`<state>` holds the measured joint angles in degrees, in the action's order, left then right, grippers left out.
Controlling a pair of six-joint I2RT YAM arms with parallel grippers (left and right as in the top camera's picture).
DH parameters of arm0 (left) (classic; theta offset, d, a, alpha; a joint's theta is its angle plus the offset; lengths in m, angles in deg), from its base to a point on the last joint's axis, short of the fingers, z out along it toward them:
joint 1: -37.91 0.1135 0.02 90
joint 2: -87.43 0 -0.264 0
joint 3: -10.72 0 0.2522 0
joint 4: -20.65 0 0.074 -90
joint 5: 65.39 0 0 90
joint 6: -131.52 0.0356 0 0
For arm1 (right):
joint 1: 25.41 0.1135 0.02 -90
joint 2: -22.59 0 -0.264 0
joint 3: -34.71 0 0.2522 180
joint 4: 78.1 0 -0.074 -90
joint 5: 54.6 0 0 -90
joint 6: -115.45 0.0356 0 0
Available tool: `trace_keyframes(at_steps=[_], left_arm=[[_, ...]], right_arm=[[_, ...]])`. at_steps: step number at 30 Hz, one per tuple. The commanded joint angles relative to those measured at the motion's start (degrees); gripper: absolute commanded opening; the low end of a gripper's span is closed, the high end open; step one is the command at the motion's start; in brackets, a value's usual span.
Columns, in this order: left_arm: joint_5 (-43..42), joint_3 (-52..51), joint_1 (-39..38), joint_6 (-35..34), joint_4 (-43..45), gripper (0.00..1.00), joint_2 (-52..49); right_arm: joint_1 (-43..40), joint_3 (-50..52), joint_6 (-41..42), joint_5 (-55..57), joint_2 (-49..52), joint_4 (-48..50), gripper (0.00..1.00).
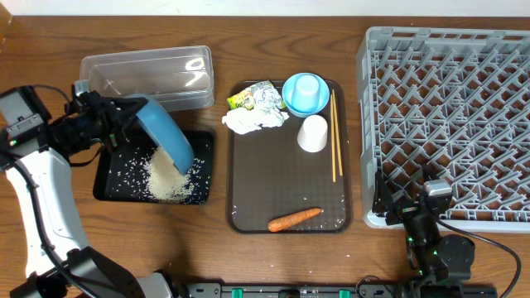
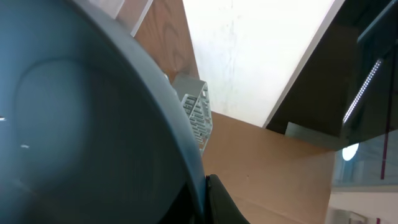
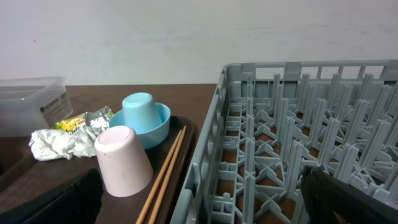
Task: Sort waste into correct bins and load items into the dishwasher rack
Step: 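Tilt the blue bowl to pour the rice onto the black tray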
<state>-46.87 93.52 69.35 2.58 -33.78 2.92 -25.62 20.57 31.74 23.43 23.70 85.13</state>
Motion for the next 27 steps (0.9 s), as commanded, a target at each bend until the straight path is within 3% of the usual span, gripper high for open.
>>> trace_keyframes(at_steps=[1, 9, 12, 15, 22, 24, 27], left_arm=[[-3.87, -0.26, 0.63, 2.86, -2.25, 0.06, 1.4], [-4.44, -0.26, 0.66, 5.81, -0.5, 0.06, 1.4], [-9.29, -0.26, 0.63, 6.45, -2.49, 0.06, 1.42], [-2.69, -0.26, 1.09, 8.46, -2.6, 0.06, 1.42], [-8.33, -0.26, 1.16, 12.31, -10.97, 0.06, 1.62], [-4.68, -0.24, 1.18, 13.62, -8.68, 0.06, 1.79], [-1.4, -0.24, 0.9, 14.56, -12.92, 0.06, 2.19]], right_arm=[[-0.37, 0.07, -0.37, 0.13, -0.07, -0.22, 0.99], [-0.37, 0.07, -0.37, 0.13, -0.07, -0.22, 0.99], [-0.37, 0.07, -0.37, 0.11, -0.07, -0.22, 0.99], [-0.37, 0.07, -0.37, 0.13, -0.07, -0.22, 0.99], [-0.37, 0.07, -0.37, 0.13, -0.07, -0.22, 0.99], [-0.37, 0.07, -0.37, 0.13, -0.07, -0.22, 0.99], [-0.37, 0.07, -0.37, 0.13, -0.07, -0.22, 0.99]])
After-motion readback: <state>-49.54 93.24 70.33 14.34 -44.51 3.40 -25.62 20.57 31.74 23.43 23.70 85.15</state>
